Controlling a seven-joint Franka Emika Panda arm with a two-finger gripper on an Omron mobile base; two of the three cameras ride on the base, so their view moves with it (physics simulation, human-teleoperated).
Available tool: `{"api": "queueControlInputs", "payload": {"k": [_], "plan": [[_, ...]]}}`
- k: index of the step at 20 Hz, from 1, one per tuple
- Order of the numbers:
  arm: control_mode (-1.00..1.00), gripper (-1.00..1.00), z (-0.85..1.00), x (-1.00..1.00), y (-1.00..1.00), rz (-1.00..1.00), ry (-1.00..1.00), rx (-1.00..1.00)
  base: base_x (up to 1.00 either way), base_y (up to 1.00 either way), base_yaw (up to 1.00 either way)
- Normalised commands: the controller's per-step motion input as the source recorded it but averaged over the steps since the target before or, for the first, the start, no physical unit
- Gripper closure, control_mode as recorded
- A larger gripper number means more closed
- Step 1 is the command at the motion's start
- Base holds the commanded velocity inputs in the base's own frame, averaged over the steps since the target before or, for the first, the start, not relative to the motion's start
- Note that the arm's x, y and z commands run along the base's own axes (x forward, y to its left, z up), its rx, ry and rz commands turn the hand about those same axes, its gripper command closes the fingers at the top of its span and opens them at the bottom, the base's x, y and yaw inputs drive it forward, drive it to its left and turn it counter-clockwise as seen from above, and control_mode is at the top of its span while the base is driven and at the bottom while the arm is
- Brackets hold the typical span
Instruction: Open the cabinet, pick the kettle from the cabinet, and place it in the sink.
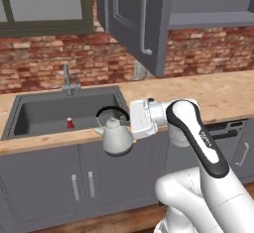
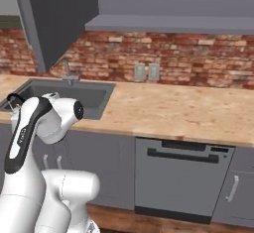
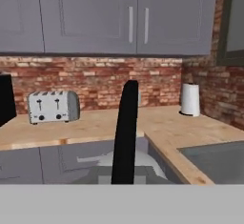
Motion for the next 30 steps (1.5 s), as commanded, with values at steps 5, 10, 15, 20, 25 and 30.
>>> {"api": "queueControlInputs", "payload": {"k": [5,10,15,20,25,30], "plan": [[1.0,1.0,0.0,0.0,0.0,0.0,0.0,0.0,-0.14,0.6,-0.08],[1.0,1.0,0.0,0.0,0.0,0.0,0.0,0.0,-0.02,0.62,-0.13],[1.0,1.0,0.0,0.0,0.0,0.0,0.0,0.0,0.0,0.65,-0.14],[1.0,1.0,0.0,0.0,0.0,0.0,0.0,0.0,0.0,0.67,-0.13],[1.0,1.0,0.0,0.0,0.0,0.0,0.0,0.0,0.09,0.69,-0.08],[1.0,1.0,0.0,0.0,0.0,0.0,0.0,0.0,0.17,0.63,-0.02]]}}
